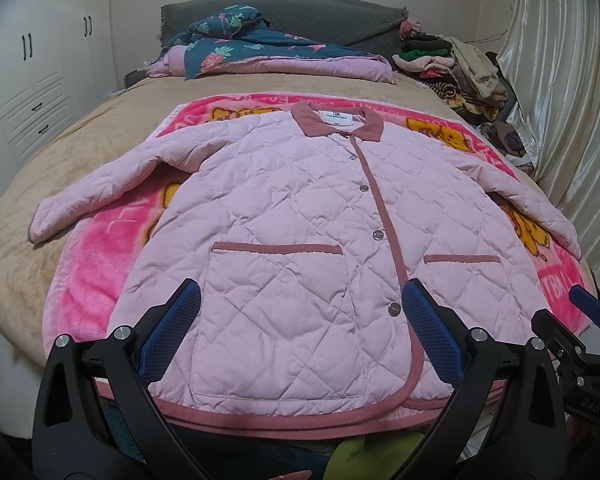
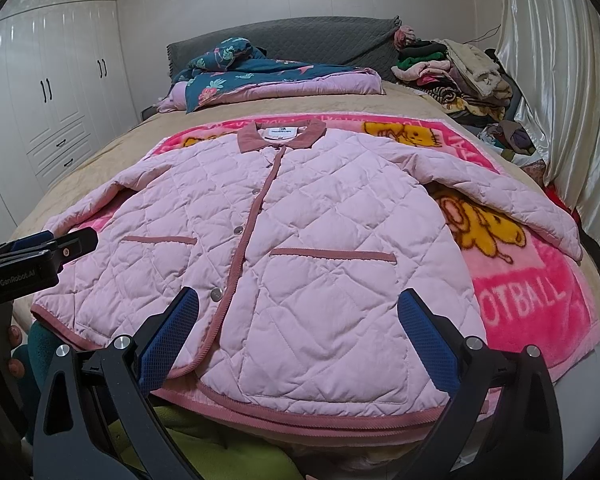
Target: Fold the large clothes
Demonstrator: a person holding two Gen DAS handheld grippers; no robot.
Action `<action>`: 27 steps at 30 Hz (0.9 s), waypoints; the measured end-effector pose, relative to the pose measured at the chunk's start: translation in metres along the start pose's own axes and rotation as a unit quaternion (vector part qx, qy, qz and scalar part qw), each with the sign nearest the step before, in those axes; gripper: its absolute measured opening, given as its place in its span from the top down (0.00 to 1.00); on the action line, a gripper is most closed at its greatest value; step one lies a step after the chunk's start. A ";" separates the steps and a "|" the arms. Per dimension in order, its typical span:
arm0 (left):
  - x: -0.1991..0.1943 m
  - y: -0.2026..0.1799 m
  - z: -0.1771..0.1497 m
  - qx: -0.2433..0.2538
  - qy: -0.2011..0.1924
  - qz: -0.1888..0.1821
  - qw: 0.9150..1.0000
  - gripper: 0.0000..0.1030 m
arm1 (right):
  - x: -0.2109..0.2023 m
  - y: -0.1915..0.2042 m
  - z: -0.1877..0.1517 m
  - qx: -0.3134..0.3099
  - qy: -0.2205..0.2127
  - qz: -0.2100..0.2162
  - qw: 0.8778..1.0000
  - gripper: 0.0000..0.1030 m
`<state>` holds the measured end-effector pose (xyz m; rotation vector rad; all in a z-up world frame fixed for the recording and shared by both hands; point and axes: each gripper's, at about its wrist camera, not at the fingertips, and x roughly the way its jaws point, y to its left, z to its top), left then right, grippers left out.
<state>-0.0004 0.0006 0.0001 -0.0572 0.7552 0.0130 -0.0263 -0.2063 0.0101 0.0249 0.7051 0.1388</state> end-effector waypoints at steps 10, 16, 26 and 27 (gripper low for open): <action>-0.008 -0.023 0.002 0.002 0.006 0.002 1.000 0.09 | 0.009 0.000 0.004 -0.001 0.002 0.000 1.000 0.04; 0.007 -0.013 0.013 -0.002 0.016 0.005 1.000 0.09 | 0.022 -0.008 0.016 0.004 0.002 -0.007 1.000 0.04; 0.046 -0.010 0.041 -0.006 0.023 0.007 1.000 0.09 | 0.056 -0.024 0.045 0.013 0.004 -0.026 1.000 0.04; 0.050 -0.010 0.043 -0.007 0.024 0.008 1.000 0.09 | 0.060 -0.026 0.049 0.012 0.003 -0.029 1.000 0.04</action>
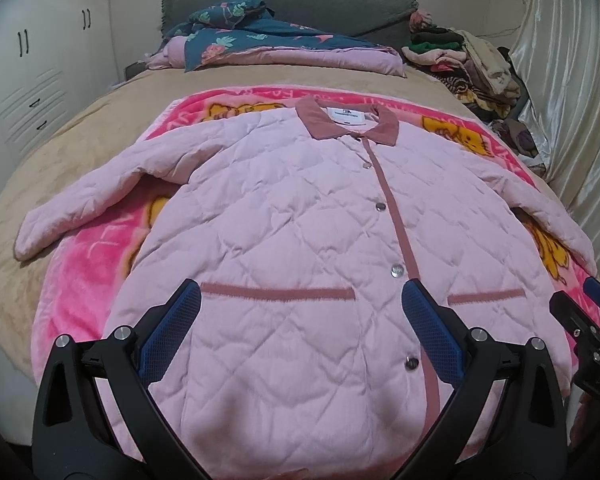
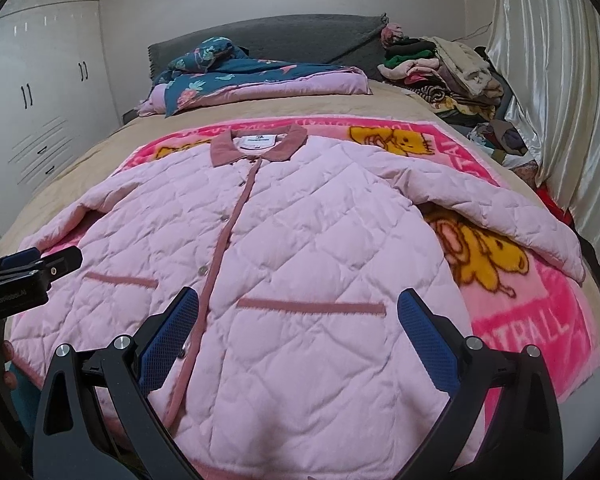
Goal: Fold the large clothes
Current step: 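Move the right gripper to the jacket side and sleeve nearest it and grasp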
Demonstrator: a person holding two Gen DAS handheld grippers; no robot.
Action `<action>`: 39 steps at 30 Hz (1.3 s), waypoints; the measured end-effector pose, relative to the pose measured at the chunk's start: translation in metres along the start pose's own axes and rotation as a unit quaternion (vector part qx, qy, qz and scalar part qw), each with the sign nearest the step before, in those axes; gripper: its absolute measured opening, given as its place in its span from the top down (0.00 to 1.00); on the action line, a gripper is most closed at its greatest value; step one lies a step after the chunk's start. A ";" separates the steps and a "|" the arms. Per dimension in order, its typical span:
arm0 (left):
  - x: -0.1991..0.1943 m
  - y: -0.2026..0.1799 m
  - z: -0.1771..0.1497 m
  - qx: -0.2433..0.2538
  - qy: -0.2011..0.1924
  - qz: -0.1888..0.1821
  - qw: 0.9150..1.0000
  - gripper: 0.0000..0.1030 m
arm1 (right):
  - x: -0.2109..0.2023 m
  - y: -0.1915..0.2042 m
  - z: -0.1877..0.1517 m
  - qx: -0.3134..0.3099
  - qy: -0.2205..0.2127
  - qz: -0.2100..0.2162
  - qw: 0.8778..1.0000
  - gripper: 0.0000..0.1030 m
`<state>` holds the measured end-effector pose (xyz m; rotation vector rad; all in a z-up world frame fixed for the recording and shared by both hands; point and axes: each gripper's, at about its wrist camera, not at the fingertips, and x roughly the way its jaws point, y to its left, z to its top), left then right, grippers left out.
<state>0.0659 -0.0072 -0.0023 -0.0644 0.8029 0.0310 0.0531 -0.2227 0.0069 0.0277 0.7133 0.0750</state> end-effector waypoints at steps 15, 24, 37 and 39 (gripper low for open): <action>0.058 -0.014 0.052 0.013 0.005 -0.024 1.000 0.09 | 0.054 -0.030 0.038 0.024 0.013 -0.016 0.999 0.04; 0.085 -0.034 0.072 0.031 0.008 -0.036 0.999 0.09 | 0.079 -0.068 0.055 0.056 0.017 -0.048 0.997 0.04; 0.122 -0.053 0.094 0.039 0.024 -0.043 0.998 0.09 | 0.111 -0.157 0.062 0.144 0.035 -0.115 0.982 0.04; 0.128 -0.054 0.097 0.037 0.025 -0.042 0.998 0.09 | 0.115 -0.172 0.059 0.159 0.038 -0.129 0.978 0.04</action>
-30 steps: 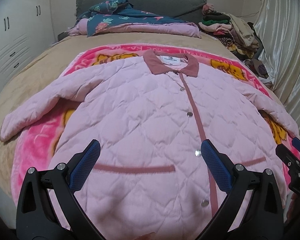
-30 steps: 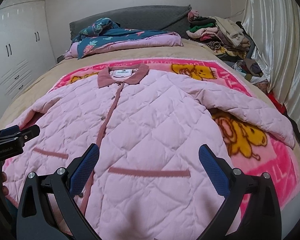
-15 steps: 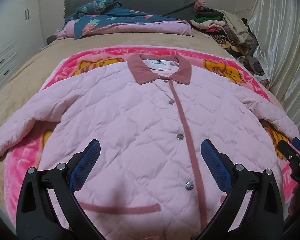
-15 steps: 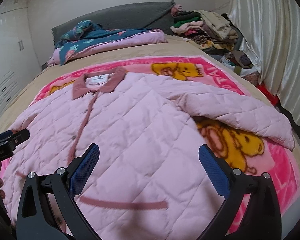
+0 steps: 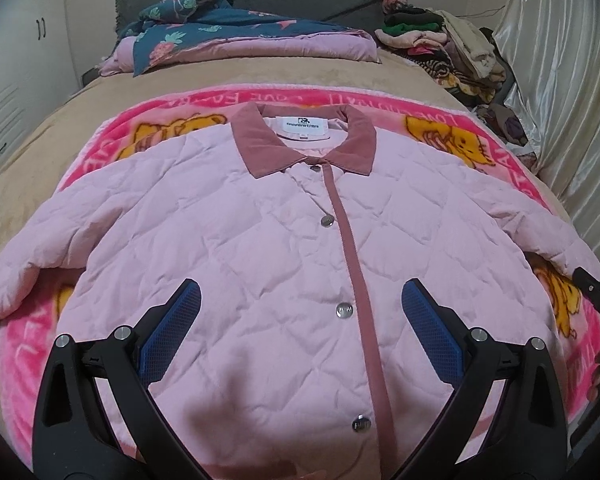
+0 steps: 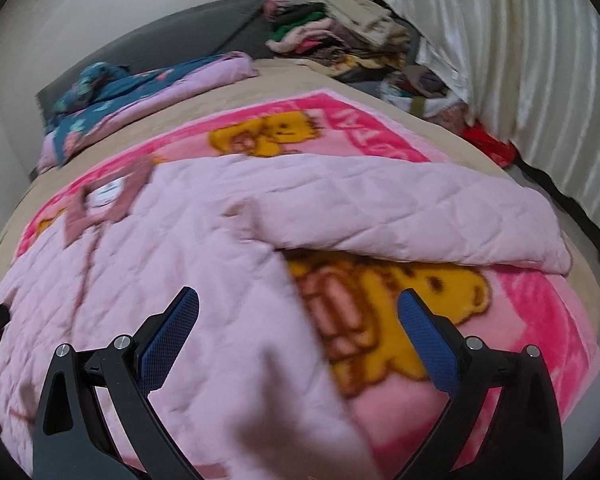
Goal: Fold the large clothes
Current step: 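Move the right gripper to the jacket side and sleeve nearest it and grasp, then lift the grasped sleeve and side panel with the right gripper toward the placket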
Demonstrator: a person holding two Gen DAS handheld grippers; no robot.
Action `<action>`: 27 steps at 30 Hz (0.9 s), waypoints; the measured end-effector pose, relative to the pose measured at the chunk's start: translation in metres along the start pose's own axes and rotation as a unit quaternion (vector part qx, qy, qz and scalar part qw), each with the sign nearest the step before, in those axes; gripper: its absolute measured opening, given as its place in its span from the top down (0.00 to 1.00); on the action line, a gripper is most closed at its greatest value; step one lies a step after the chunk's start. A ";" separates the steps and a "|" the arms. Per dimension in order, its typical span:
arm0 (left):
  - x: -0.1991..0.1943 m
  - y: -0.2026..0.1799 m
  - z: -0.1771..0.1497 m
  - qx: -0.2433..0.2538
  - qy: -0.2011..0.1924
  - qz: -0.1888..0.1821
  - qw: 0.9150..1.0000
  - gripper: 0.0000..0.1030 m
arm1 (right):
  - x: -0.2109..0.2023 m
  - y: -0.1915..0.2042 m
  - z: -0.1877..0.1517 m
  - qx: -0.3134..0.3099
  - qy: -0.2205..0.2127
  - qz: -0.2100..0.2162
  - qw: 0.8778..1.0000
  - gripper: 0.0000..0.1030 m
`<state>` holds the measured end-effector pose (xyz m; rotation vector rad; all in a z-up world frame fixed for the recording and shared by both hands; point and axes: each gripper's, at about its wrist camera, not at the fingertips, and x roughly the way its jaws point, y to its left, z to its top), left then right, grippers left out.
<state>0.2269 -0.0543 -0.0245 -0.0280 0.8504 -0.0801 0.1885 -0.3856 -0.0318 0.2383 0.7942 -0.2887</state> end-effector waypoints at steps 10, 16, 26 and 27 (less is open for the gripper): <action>0.024 -0.010 0.012 0.007 0.003 -0.003 1.000 0.09 | 0.038 -0.087 0.007 0.111 0.031 -0.061 0.991 0.04; 0.039 -0.018 0.019 0.010 0.002 -0.004 1.000 0.09 | 0.060 -0.142 -0.002 0.199 0.059 -0.076 0.975 0.04; 0.078 -0.025 0.026 -0.017 0.040 -0.043 0.998 0.09 | 0.078 -0.206 -0.004 0.288 0.033 -0.076 0.954 0.04; 0.082 -0.024 0.026 -0.022 0.044 -0.043 0.998 0.09 | 0.078 -0.213 -0.003 0.306 0.022 -0.067 0.949 0.04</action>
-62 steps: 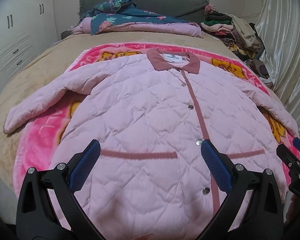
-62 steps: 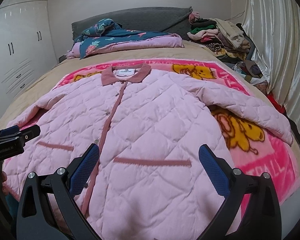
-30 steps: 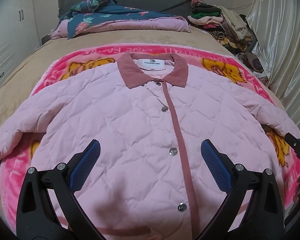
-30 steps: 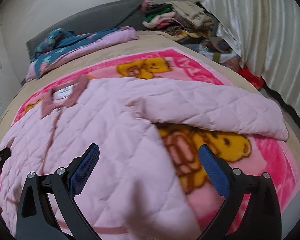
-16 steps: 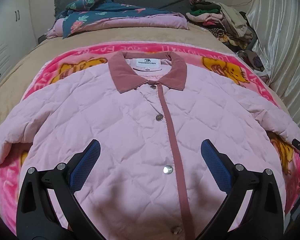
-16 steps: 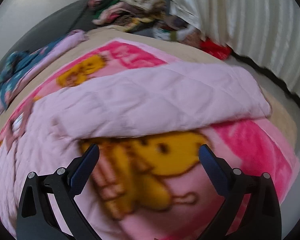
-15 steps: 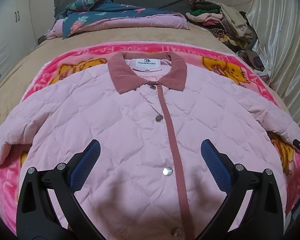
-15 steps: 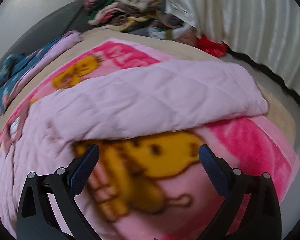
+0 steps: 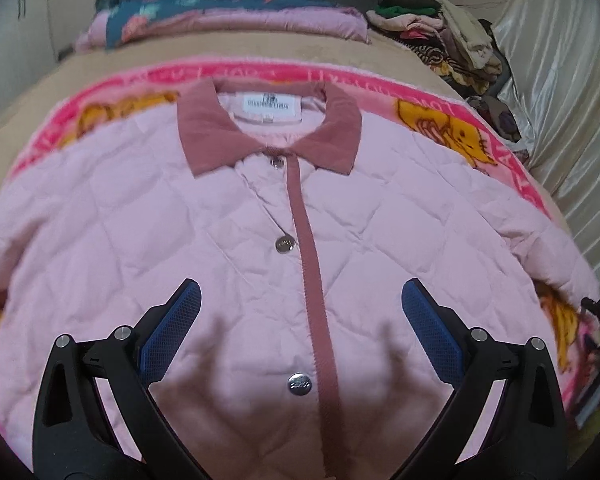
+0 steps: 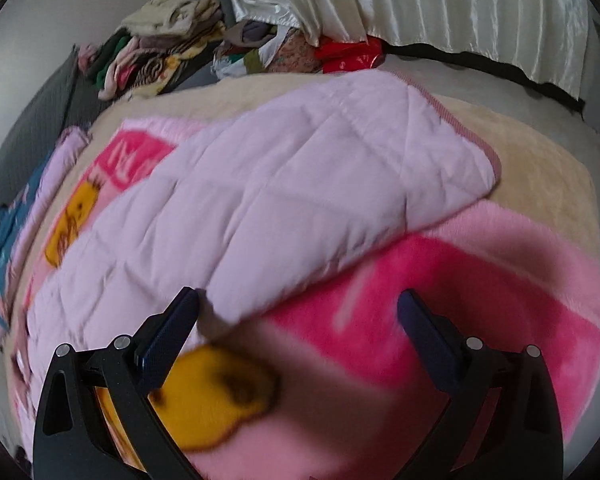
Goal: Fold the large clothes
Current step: 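Lift the grasped sleeve and side panel with the right gripper toward the placket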
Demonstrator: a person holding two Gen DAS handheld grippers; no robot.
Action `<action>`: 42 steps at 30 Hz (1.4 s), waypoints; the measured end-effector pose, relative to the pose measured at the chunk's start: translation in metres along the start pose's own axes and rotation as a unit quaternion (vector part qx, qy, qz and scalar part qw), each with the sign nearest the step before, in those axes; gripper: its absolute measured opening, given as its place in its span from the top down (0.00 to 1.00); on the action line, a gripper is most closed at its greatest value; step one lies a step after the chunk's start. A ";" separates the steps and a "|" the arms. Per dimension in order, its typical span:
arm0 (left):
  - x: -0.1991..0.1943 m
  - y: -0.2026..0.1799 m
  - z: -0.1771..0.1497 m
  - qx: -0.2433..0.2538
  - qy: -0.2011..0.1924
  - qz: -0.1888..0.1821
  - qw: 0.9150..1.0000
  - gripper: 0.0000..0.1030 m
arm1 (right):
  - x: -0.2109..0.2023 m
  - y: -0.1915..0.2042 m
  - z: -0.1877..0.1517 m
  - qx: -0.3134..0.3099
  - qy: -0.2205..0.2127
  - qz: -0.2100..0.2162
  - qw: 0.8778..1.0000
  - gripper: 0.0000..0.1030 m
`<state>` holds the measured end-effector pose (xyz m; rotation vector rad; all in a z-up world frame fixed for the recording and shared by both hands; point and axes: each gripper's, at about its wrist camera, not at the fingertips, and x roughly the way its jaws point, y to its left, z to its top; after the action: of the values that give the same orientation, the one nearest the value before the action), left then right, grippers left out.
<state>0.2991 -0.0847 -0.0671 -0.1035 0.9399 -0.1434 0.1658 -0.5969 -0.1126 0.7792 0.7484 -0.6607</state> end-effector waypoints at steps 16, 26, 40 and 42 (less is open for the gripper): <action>-0.032 0.027 0.023 -0.002 -0.023 0.051 0.998 0.09 | -0.023 0.010 0.044 0.016 -0.105 0.077 0.991 0.72; -0.067 0.060 0.042 -0.027 -0.053 0.074 0.995 0.09 | -0.114 0.135 0.027 -0.174 -0.170 0.192 0.951 0.77; -0.121 0.108 0.056 -0.082 -0.089 -0.007 0.993 0.09 | -0.181 0.259 -0.014 -0.283 -0.174 0.283 0.900 0.78; -0.123 0.116 0.056 -0.090 -0.088 -0.003 0.992 0.09 | -0.187 0.272 -0.021 -0.292 -0.173 0.293 0.894 0.78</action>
<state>0.2815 0.0517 0.0463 -0.2817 0.7744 -0.0544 0.2575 -0.3863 0.1258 0.2796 0.3154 -0.0005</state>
